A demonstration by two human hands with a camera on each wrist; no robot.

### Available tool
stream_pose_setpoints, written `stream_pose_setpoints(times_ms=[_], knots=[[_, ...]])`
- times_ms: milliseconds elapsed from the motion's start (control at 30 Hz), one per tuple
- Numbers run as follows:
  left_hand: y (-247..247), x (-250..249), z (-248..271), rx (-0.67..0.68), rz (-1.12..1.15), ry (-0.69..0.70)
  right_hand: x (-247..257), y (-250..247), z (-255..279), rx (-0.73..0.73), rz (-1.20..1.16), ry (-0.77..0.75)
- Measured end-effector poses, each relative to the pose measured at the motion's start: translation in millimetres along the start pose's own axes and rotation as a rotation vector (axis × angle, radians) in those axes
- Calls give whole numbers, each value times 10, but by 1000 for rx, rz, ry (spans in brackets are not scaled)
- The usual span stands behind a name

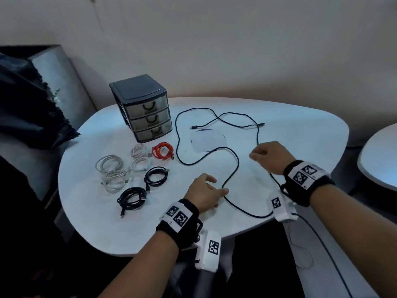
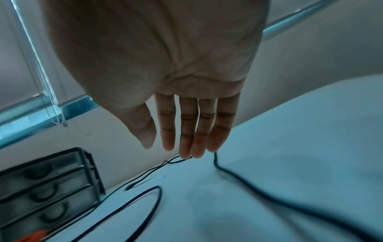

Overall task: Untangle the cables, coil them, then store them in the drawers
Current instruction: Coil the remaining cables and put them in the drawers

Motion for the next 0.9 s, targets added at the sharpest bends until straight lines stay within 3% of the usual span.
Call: stream_pose_setpoints(times_ms=[233,667,800,900], knots=[[-36,-102,-152,-8,204,-140,-12,-160,-677,114,430,28],[-128,-103,-413,-25,244,-189,-7,122,-1510,189,591,16],[-153,-65,-464,-11,230,-184,-69,145,-1619,297,647,56],[-166,-70,-473,-4,219,-177,-95,147,-1616,189,712,1]])
Point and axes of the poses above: each hand's wrist, its own z-axis away from the middle knuckle, its own y-axis out of the palm, x = y × z, the point moved 1 cm from there along -z, towards the middle knuckle, and after that the axes turned 7 degrees about z, right-handed, at the moved point
